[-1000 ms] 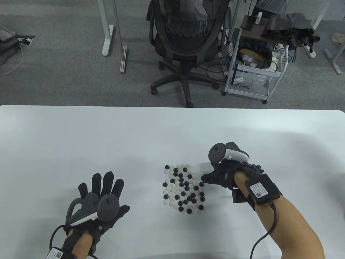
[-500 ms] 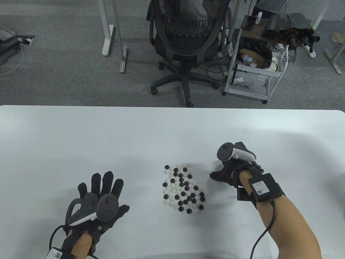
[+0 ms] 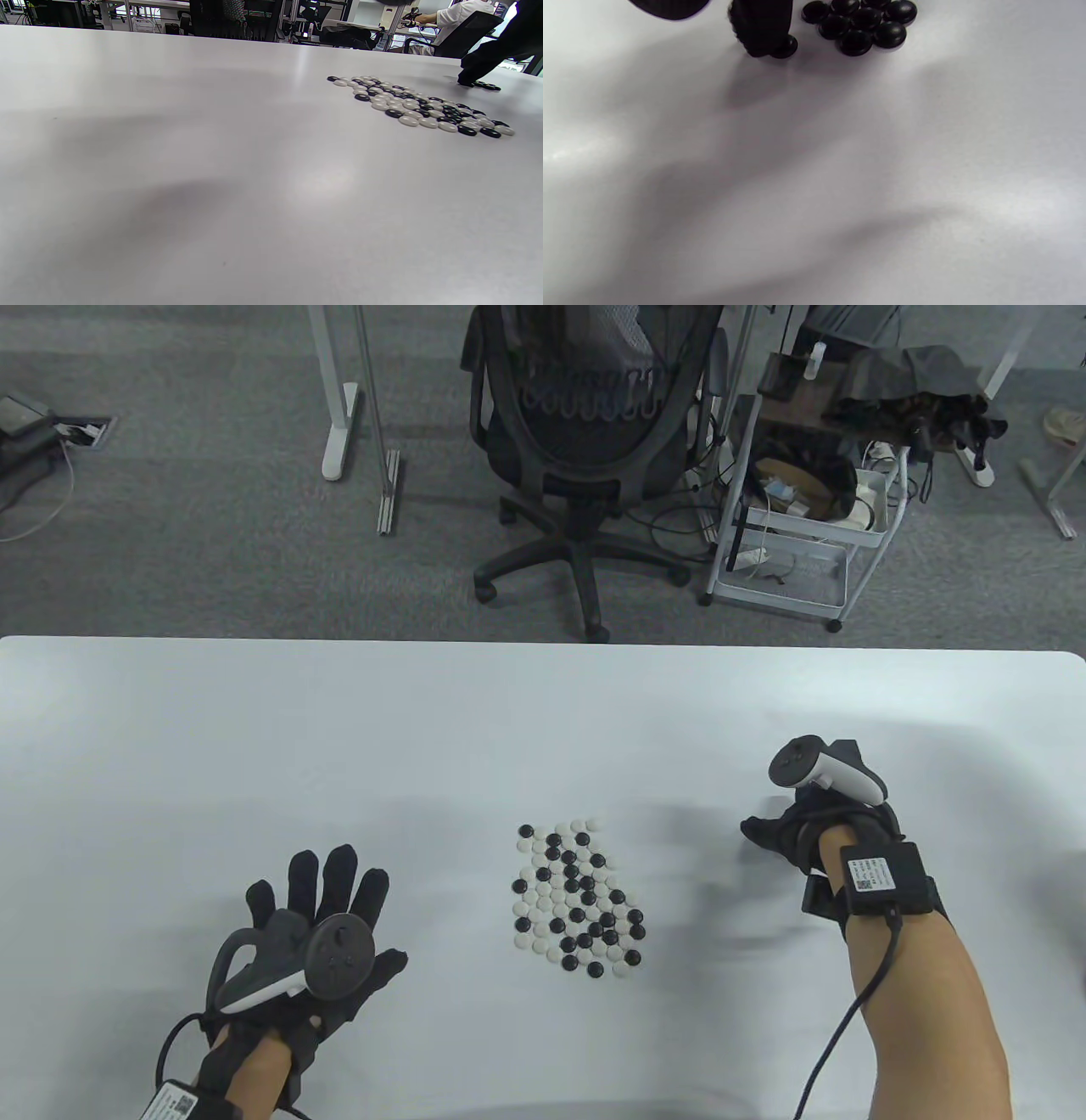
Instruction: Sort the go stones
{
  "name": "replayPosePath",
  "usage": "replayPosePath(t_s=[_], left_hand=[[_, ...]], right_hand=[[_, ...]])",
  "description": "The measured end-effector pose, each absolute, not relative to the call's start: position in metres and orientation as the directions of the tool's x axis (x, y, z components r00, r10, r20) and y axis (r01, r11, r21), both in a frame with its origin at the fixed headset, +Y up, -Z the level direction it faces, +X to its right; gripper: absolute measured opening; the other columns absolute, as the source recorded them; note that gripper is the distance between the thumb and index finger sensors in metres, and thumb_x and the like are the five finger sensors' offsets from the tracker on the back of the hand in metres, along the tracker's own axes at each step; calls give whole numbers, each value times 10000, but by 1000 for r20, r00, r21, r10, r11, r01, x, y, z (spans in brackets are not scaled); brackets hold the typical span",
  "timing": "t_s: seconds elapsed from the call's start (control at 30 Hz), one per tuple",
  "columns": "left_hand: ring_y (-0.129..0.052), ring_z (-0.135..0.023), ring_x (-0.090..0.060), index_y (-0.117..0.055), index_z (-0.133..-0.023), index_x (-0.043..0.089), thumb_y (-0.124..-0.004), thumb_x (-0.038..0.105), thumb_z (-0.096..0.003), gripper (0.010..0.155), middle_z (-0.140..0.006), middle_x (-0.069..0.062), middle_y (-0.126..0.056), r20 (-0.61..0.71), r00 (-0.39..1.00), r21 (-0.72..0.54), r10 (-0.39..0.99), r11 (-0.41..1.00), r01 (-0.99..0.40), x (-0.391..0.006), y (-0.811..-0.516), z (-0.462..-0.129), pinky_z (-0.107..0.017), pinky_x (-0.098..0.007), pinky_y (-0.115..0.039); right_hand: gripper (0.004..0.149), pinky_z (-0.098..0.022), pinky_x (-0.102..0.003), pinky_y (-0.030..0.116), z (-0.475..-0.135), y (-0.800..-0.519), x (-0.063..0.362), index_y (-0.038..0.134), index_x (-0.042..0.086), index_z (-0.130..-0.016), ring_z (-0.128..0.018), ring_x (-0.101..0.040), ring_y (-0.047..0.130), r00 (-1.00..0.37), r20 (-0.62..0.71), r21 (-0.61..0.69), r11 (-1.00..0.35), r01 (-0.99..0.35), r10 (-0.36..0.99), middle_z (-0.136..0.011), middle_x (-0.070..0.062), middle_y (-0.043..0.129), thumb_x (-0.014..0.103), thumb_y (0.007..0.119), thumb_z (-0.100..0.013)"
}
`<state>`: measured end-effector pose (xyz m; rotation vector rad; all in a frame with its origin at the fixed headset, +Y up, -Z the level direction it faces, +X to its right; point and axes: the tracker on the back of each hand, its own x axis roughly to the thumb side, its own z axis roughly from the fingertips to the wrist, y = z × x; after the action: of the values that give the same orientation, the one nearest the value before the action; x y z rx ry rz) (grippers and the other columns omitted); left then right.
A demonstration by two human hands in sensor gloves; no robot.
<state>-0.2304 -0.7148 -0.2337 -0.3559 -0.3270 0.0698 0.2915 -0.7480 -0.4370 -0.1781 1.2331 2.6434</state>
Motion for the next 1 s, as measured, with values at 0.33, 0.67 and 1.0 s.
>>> replayPosePath(t_s=[0.33,0.67,1.0], left_hand=[[126,-954,-619,-73,-1187,113,-428,562,-622,804,-1161,-319,134,299,946,-348,127,937,-16,-231,-714,-234,-554,-859,-12],[125,-954,-619,-72,-1187,111,-428,561,-622,805,-1161,-318,133,305,945,-351,122,936,-7,-230,-714,-234,-553,-859,-11],[125,-955,-618,-72,-1186,112,-428,561,-623,804,-1161,-319,134,308,944,-350,114,937,1,-228,-714,-233,-553,-858,-11]], right_hand=[[651,-546,-829,46,-438,-748,303,587,224,-1093,-884,-553,-131,-960,-245,718,-639,-275,138,-1097,-251,-23,541,519,-528],[649,-551,-830,46,-414,-729,236,633,214,-1087,-889,-549,-130,-973,49,792,-602,-101,228,-1102,-246,-14,535,537,-531],[645,-552,-831,55,-365,-734,154,587,235,-1095,-885,-551,-131,-889,361,806,-574,145,282,-1096,-241,-37,541,528,-530]])
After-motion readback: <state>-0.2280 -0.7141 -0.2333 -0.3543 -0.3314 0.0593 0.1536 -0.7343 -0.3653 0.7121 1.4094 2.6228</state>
